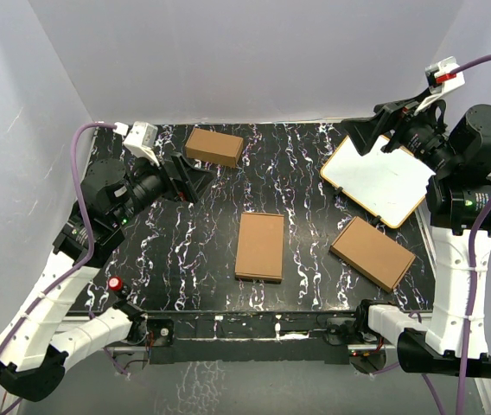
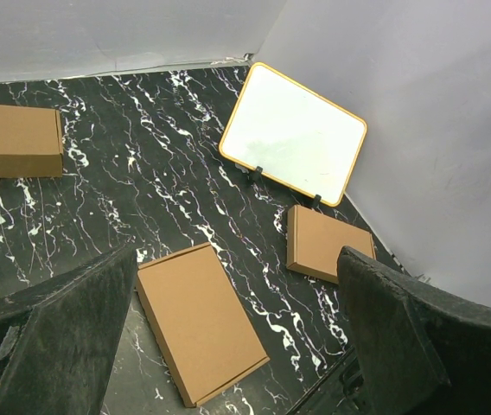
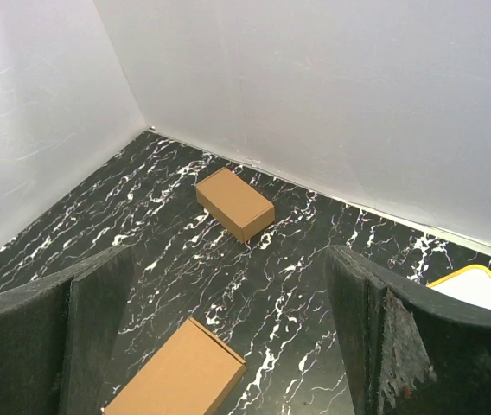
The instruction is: Fold the paper box
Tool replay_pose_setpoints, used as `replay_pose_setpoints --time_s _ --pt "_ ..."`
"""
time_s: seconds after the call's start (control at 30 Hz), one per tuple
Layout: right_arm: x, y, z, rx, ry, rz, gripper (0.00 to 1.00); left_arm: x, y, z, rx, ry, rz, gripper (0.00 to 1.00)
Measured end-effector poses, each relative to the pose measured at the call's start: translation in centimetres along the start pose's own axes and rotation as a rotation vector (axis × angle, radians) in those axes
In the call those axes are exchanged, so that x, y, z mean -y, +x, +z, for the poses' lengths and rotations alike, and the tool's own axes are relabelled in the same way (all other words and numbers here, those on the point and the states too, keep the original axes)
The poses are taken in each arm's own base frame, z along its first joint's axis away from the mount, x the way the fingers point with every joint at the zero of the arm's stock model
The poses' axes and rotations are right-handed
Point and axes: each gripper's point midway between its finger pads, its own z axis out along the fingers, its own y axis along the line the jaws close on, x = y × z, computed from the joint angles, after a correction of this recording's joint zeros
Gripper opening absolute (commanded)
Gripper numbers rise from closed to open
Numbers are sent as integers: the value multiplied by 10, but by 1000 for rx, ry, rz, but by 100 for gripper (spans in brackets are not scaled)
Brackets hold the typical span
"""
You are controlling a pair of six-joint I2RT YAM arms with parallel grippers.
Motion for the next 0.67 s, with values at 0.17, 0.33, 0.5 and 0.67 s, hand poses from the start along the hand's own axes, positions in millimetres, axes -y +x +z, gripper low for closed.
replay_pose_setpoints --time_s 0.17,0.33,0.5,0.67 --pt "2 0 -1 2 6 0 99 -1 1 2 -5 -1 -1 97" --pt "4 -1 -1 4 15 4 99 -1 2 3 -9 -2 -1 97" --pt "6 -2 -2 8 18 4 100 -1 2 3 -8 -1 2 97" --pt "7 -2 -2 7 22 6 99 0 -1 3 -3 2 11 97"
